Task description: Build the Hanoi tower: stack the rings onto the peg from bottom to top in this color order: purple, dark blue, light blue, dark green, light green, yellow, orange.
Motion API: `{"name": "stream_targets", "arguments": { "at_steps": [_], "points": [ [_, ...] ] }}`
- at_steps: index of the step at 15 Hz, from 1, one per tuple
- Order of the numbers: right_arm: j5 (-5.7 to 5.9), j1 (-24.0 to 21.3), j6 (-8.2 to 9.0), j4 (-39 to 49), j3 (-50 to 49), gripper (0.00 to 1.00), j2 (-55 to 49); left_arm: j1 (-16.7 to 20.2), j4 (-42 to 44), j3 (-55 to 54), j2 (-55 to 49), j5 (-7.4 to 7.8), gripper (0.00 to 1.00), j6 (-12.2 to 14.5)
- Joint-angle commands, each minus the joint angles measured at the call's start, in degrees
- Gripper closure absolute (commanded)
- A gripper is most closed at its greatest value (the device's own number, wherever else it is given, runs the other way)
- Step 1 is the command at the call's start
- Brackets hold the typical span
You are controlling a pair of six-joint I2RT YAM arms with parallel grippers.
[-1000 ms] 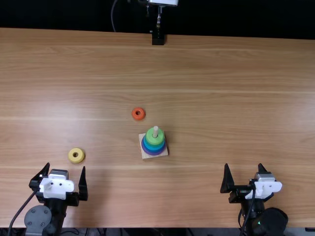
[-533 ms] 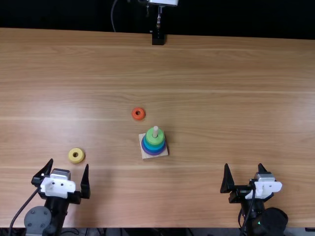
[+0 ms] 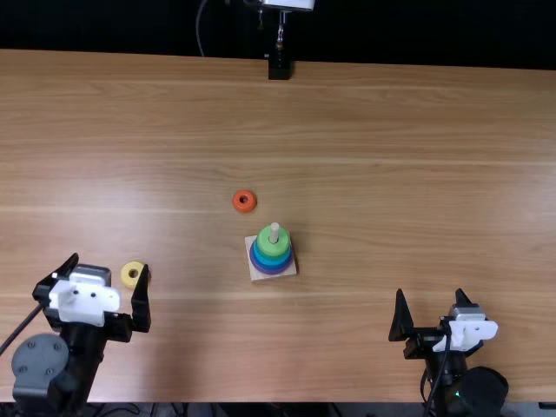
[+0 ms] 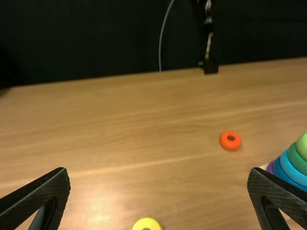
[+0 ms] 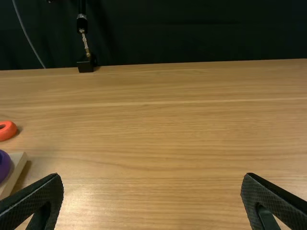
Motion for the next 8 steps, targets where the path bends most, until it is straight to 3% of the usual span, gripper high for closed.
{"name": "stream_targets", "arguments": {
  "at_steps": [1,5,8],
  "points": [
    [0.19,-0.4,-0.04,-4.3,-3.4,0.0,-0.7,-0.5,-2.3,3.6,4.7,-3.1,0.0,0.8],
    [0.19,-0.3,-0.04,-4.3,-3.5,0.0,-0.7,-0.3,-15.1,14.5,22.3,-3.95,0.0,0.7],
    [0.19,-0.4,-0.04,-4.3,-3.4,0.0,-0.7,-0.3,-23.6,20.3,32.3,-6.16,0.0,0.8]
  ]
}}
